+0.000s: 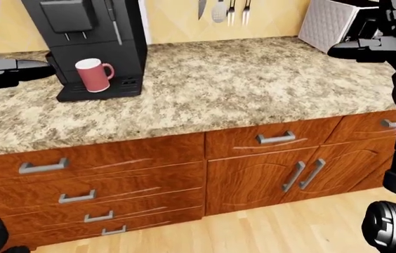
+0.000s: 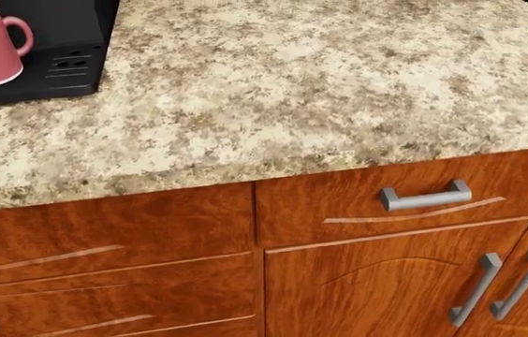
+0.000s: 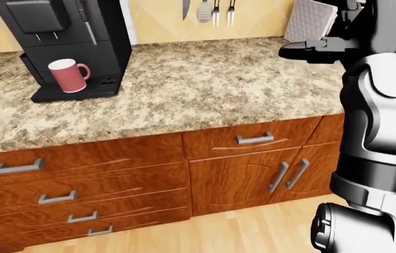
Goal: Pick the mug from under the coffee machine dispenser and place it on the counter.
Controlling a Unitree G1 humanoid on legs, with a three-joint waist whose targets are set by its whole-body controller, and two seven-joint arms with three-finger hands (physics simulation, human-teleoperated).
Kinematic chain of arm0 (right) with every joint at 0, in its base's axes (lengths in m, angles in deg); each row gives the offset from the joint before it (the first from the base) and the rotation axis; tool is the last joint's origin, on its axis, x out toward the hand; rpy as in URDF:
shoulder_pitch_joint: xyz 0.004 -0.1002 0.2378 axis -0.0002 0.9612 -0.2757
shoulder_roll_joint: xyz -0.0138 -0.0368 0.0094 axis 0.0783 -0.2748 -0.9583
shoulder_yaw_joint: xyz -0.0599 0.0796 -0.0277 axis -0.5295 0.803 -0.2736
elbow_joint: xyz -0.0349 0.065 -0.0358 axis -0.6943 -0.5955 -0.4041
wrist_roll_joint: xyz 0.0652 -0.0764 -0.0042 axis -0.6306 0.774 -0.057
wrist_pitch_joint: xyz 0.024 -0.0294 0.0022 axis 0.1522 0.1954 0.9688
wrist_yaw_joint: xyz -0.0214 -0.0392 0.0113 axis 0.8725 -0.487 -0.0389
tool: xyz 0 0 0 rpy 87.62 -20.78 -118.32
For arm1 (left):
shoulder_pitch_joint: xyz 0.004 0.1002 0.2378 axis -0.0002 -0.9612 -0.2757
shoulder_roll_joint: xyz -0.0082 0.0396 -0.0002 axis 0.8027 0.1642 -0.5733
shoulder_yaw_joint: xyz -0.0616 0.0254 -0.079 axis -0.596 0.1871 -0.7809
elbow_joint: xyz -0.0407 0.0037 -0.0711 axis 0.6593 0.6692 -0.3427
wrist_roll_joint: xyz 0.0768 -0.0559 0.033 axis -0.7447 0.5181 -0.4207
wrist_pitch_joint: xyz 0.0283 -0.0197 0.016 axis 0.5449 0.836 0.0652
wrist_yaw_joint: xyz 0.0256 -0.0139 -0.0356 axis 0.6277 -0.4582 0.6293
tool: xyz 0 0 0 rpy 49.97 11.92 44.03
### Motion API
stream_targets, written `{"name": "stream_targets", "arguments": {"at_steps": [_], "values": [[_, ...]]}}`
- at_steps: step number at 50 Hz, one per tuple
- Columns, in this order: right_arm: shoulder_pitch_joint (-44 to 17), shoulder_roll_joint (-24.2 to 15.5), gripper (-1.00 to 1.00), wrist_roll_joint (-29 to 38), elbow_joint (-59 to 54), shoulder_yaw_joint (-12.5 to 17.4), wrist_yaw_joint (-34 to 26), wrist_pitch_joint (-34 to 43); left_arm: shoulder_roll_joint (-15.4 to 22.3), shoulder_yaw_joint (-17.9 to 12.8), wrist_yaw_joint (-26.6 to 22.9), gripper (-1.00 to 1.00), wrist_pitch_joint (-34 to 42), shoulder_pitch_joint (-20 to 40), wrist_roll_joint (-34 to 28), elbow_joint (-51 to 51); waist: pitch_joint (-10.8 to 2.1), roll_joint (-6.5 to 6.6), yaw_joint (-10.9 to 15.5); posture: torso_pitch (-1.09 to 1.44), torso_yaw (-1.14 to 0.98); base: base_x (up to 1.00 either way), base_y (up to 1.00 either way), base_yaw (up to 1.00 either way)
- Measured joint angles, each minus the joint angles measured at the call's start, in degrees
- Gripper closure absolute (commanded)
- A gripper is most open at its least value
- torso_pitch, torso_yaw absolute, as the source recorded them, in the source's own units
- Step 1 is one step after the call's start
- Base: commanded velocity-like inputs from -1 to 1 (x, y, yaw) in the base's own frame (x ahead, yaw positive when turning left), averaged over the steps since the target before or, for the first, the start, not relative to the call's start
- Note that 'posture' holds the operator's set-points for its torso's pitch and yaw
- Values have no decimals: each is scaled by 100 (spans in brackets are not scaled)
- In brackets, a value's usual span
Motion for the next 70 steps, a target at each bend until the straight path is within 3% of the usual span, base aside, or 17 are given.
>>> {"name": "stream_targets", "arguments": {"at_steps": [4, 8, 10, 16, 20, 23, 24, 29, 33, 36, 41, 49, 55, 59, 62, 66, 70], "values": [[-6, 4, -100, 13, -30, -14, 28, 66, 43, -5, -28, -100, 52, 3, 43, 73, 0, 137, 11, 0, 0, 11, 0, 0], [-32, 2, -100, -1, 1, -35, 6, 50, 98, -75, 1, -100, 0, 44, 33, 17, 55, 459, -1, 0, 0, 12, 0, 0], [-65, -1, -100, -3, -16, -49, 0, 55, 124, -84, 9, -100, -20, 63, 36, 2, 9, 707, -14, 0, 0, 12, 0, 0], [-13, 88, -100, -33, -85, -195, -58, 110, 121, -131, 60, -100, 38, 0, 12, 131, -1, 538, 92, 0, 0, 11, 0, 0], [-75, 41, -100, -25, -21, -116, -41, 80, 151, -141, 60, -100, 21, 30, 38, 94, 20, 252, 95, 0, 0, 11, 0, 0], [-115, 11, -100, -26, 43, -91, -34, 35, 182, -164, 66, -100, 9, 47, 57, 84, -29, -73, 107, 0, 0, 12, 0, 0], [-97, -7, -100, -24, 31, -67, -31, 17, 136, -148, 72, -100, -2, 32, 61, 52, -18, 0, 60, 0, 0, 11, 0, 0], [-50, -15, -100, 7, -55, -15, 15, 102, 120, -25, 36, -100, 38, -11, 124, 107, -6, 78, 4, 0, 0, 12, 0, 0], [-117, -29, -100, -3, -18, -47, -1, 100, 163, -86, 61, -100, 18, 35, 119, 51, 59, 374, 11, 0, 0, 11, 0, 0], [-137, -34, -100, -9, -11, -51, -3, 105, 183, -103, 70, -100, -22, 50, 118, 12, 6, 716, -13, 0, 0, 11, 0, 0], [-23, 74, -100, -45, -29, -187, -51, 153, 164, -165, 111, -100, 49, -30, 89, 118, 9, 595, 86, 0, 0, 12, 2, 0], [-97, 4, -100, -39, 93, -89, -35, 87, 172, -170, 101, -100, 5, -13, 97, 45, -15, -29, 90, 0, 0, 12, 2, 0], [-16, 1, -100, 3, -53, -21, 4, 134, 145, -88, 29, -100, 55, -92, 153, 76, 6, 128, 4, 0, 0, 12, 2, 0], [-59, -1, -100, -4, 23, -43, -20, 101, 192, -181, 36, -100, 5, -79, 135, 24, 53, 415, 3, 0, 0, 12, 3, 0], [-94, 15, -100, -5, 24, -60, -28, 85, 239, -205, 31, -100, -6, -60, 139, 14, -6, 702, -12, 0, 0, 11, 3, 0], [-52, 80, -100, -33, -12, -206, -78, 166, 210, -262, 65, -100, 48, -139, 116, 130, 42, 605, 74, 0, 0, 12, 2, 0], [-160, 20, -100, -30, -42, -159, -84, 201, 241, -228, 66, -100, 71, -90, 127, 110, 21, 375, 71, 0, 0, 12, 3, 0]]}}
